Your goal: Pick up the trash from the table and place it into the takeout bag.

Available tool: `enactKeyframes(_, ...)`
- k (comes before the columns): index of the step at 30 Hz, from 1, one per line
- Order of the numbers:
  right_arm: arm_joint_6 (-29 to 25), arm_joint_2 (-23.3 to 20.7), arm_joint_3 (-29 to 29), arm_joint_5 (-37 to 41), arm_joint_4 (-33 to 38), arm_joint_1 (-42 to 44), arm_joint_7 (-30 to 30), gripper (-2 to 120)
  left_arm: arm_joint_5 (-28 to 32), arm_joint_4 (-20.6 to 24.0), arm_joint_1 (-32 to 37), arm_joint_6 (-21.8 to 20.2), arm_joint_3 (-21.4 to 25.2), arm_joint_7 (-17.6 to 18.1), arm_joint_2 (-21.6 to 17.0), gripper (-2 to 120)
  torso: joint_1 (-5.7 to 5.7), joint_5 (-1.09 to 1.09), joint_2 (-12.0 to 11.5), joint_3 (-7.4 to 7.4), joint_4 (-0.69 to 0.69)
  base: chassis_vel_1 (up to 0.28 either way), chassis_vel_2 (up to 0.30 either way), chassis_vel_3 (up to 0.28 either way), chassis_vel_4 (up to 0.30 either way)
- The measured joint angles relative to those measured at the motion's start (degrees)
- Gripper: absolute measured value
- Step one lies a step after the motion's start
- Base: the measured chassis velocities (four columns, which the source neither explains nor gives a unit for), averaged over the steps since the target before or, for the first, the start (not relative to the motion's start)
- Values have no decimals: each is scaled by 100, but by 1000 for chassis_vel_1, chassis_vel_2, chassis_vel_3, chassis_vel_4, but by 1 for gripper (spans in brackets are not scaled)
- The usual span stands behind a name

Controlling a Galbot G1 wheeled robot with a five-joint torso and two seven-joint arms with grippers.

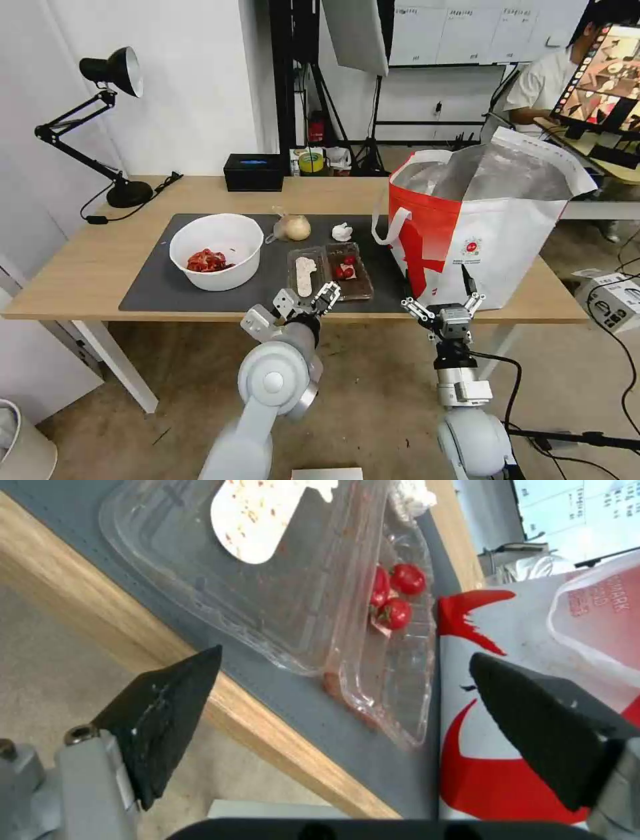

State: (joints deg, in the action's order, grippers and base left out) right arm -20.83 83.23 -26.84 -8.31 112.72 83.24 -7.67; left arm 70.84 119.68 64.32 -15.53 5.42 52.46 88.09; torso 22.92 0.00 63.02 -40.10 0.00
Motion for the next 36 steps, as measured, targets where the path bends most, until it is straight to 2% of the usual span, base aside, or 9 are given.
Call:
enactKeyframes(29, -54, 21, 7, 0, -21, 19, 34, 100, -59, -190, -107, 13, 20, -50, 30, 100, 0, 0, 2, -1, 0, 0, 0, 0, 0)
enactKeyframes(36, -65, 17, 6, 0, -7, 40, 42, 100, -129, -251, -133, 72, 53, -163, 36, 100, 0, 0, 1, -1, 0, 0, 0, 0, 0)
